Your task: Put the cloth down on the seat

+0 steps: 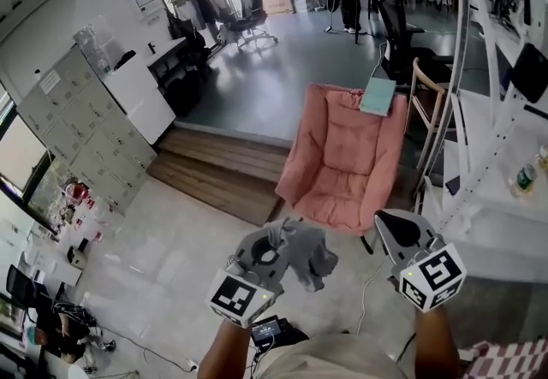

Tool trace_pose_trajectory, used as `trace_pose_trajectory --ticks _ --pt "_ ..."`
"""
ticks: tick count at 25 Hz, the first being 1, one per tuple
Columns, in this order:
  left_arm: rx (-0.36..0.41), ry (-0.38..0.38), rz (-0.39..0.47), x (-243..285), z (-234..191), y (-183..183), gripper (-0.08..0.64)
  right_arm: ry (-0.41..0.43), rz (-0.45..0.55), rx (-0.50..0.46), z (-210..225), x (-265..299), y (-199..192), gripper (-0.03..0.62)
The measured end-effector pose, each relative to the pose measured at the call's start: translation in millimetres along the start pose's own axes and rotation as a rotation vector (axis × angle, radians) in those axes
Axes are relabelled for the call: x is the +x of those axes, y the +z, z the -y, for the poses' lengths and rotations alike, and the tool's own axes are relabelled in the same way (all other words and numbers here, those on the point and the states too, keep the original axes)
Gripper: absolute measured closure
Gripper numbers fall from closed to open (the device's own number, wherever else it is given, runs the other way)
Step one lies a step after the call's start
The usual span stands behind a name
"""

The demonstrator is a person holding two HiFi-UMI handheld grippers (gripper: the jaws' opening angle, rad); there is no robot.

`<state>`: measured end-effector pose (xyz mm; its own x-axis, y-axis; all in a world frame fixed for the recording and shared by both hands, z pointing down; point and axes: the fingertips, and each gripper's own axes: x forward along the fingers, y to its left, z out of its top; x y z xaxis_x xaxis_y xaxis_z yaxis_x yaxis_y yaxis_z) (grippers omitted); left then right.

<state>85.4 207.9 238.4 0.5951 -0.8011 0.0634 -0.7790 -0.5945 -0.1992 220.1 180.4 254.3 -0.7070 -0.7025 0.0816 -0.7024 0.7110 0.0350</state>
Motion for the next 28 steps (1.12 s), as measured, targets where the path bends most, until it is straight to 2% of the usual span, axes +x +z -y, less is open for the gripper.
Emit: trace_pose_trajectory --ticks 6,13,22,28 --pt "-0.01 -0.056 -0.001 33 -14 -11 0.541 -0.034 -0.028 0.008 24 14 -13 0.6" --pt "-0.018 -0.157 0.038 90 -47 -19 0.541 -0.15 -0.049 0.003 68 40 -17 0.6" --pt "-0.023 -0.281 0.083 165 -113 -25 0.541 -0.279 -0.074 0.022 119 106 -16 0.6" --pt "-0.016 -0.314 0.079 205 -163 -31 0.541 -0.316 -0.07 0.041 149 161 -15 0.598"
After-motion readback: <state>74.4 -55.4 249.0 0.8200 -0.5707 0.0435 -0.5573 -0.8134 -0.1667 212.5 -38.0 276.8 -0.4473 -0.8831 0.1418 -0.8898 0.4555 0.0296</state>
